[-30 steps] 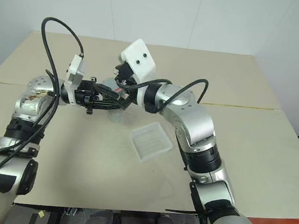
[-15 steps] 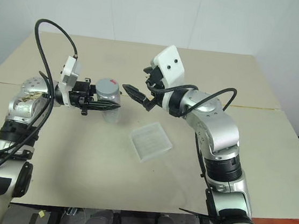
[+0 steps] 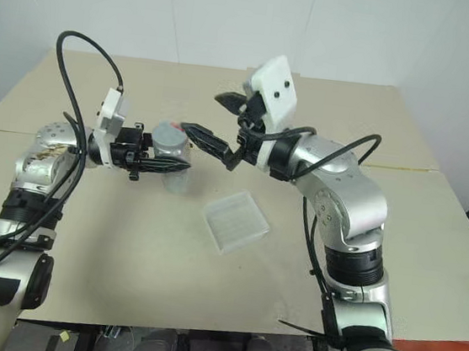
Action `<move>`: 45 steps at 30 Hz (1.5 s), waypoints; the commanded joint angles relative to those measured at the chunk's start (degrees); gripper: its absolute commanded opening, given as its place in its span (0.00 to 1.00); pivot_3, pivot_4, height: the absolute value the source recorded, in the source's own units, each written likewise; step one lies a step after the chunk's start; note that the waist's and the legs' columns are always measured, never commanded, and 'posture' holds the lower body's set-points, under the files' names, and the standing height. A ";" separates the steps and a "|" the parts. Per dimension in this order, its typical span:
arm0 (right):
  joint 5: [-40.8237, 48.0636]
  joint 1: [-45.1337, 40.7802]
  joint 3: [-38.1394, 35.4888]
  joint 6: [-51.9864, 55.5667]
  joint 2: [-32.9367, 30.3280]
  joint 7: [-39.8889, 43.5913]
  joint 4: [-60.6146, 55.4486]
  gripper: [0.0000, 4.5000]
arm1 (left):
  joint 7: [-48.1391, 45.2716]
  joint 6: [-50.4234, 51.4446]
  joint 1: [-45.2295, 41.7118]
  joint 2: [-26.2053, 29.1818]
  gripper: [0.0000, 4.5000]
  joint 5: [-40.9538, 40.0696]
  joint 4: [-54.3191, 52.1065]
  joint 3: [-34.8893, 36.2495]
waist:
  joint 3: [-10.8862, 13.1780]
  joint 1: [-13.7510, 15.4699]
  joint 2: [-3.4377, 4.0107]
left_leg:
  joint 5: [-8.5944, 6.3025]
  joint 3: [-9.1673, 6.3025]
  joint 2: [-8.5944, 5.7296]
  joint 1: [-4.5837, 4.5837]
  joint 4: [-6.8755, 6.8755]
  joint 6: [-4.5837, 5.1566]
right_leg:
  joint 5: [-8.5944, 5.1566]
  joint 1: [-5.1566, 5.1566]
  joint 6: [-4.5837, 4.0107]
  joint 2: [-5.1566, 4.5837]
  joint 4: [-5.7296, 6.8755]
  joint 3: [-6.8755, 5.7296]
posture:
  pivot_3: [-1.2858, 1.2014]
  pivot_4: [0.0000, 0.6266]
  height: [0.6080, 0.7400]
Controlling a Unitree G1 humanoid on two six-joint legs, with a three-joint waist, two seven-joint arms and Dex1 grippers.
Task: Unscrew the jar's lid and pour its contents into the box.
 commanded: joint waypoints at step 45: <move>-6.67 -1.37 5.33 -0.37 1.89 -3.73 1.78 0.99 | -0.67 -0.37 -1.67 0.88 0.45 -0.11 -1.19 0.77 | 0.00 -0.09 0.00 | 0.06 0.00 -0.01 -0.02 0.00 -0.10 | 0.00 -0.02 0.00 -0.01 0.02 -0.03 | 0.52 0.24 1.00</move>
